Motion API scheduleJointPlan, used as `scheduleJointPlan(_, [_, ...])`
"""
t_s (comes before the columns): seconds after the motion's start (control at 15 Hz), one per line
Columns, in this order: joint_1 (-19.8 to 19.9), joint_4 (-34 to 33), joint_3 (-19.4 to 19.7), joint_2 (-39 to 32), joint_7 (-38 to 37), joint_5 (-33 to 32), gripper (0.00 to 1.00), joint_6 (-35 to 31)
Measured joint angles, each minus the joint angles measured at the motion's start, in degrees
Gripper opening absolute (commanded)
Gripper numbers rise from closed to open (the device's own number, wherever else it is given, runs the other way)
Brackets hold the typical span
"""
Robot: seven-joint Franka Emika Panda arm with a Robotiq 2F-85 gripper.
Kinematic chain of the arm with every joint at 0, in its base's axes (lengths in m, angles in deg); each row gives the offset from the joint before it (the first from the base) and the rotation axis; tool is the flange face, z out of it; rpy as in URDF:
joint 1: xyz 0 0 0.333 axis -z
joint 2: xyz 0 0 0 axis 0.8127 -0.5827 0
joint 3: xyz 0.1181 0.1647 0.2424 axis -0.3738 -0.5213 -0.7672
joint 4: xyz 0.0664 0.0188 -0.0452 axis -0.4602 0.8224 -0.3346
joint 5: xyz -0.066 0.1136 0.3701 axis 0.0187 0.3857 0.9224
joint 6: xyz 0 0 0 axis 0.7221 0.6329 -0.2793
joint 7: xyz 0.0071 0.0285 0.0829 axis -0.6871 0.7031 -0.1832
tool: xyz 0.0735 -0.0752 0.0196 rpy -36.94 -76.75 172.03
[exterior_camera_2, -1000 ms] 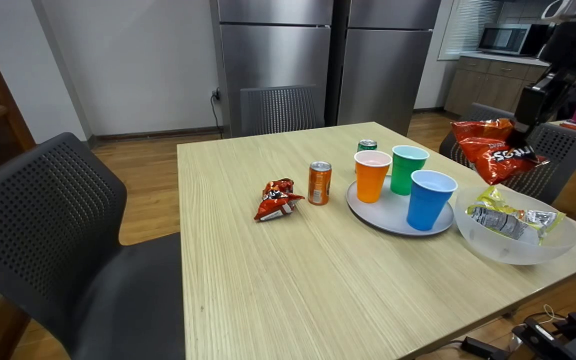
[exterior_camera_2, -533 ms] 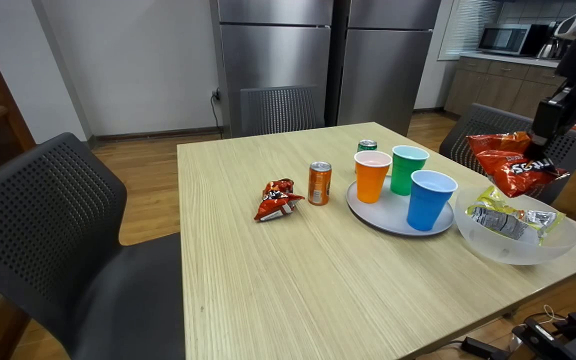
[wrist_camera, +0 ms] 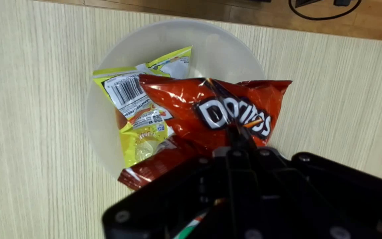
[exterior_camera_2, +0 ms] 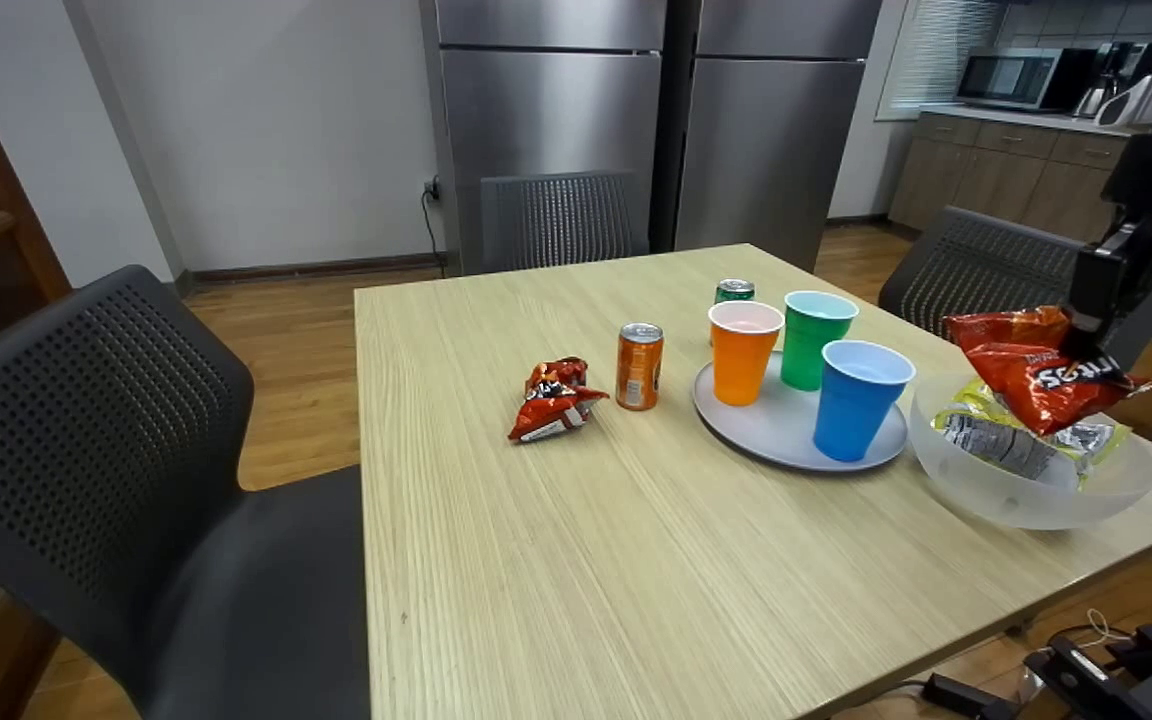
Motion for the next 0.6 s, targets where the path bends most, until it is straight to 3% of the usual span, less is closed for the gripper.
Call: scheduleJointPlan(0.6, [1.1, -5.5, -1.5, -9.1, 0.1, -0.7, 0.0, 1.5])
